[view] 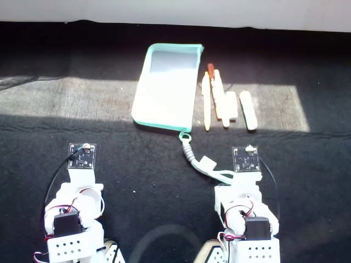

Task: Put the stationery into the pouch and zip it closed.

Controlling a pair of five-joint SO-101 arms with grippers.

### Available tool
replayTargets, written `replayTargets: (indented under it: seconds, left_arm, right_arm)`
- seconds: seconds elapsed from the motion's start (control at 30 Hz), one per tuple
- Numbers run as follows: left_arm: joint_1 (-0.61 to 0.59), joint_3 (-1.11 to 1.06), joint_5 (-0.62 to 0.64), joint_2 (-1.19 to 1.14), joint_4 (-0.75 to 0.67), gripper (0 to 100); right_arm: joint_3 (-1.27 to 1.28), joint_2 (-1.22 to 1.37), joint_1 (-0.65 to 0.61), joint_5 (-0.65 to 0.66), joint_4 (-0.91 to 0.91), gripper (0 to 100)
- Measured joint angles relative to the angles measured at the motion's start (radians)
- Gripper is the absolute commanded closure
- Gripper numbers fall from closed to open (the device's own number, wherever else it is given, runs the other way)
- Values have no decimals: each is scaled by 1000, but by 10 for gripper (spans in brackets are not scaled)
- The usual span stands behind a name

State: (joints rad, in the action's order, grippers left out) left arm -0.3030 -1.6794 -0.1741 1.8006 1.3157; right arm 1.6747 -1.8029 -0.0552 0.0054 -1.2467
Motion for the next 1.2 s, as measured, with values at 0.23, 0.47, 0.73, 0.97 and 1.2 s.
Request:
replayTargets:
  seconds: [0.23, 0.47, 0.73, 0.97, 1.2]
  left_arm:
    - [0, 0, 0, 0, 0, 990]
    - [0, 0, 0, 0, 0, 989]
    - [0, 0, 0, 0, 0, 989]
    - [0, 0, 0, 0, 0, 989]
    - [0, 0, 0, 0, 0, 989]
  right_arm:
    - [0, 0, 0, -3, 25, 991]
    - [-6, 0, 0, -3, -26, 991]
    - [-5, 0, 0, -3, 29, 991]
    - [-2, 0, 0, -3, 178, 991]
    - [-2, 0, 0, -3, 446, 988]
